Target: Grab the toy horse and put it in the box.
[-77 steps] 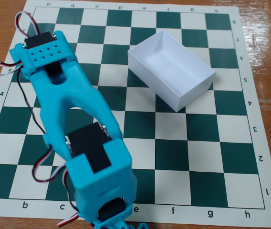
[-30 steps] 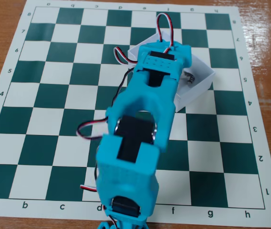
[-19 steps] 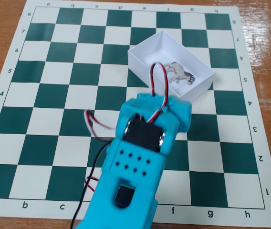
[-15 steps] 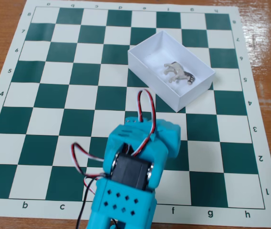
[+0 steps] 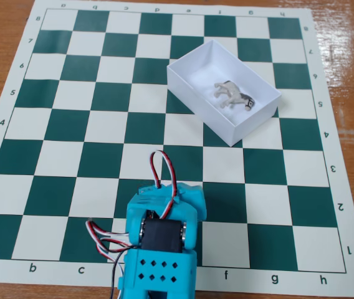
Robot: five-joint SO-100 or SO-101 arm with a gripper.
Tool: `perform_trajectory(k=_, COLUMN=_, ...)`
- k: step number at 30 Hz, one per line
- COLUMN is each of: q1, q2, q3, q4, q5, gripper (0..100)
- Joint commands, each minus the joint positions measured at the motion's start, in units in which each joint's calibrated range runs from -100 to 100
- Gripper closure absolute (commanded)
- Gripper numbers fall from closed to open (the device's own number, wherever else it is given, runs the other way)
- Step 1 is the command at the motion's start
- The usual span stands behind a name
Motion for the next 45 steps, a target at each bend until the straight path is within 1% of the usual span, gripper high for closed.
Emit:
perform_trajectory(k=1, q1=-1.3, q2=-0.2, q3=0.6, q4=2.1, q5=-0.2, gripper=100)
perform_trajectory(k=3, q1=-1.9, q2=-0.2, q3=0.6, q4=3.7, q5=-0.3, gripper=100)
perform_trajectory(k=7, q1=-4.4, q2=-0.2, q3=0.6, q4=4.3, q5=-2.4, gripper=100)
perform_trajectory(k=13, q1=-4.5, q2=-0.2, q3=0.6, q4=5.0, q5=-4.3, gripper=100)
perform_trajectory(k=22, q1=-3.1, q2=-0.1, q3=0.6, q4=5.0, q5=-4.3, gripper=100)
perform_trajectory(k=45, q1=-3.1, q2=-0.1, q3=0.6, q4=5.0, q5=-4.3, gripper=100)
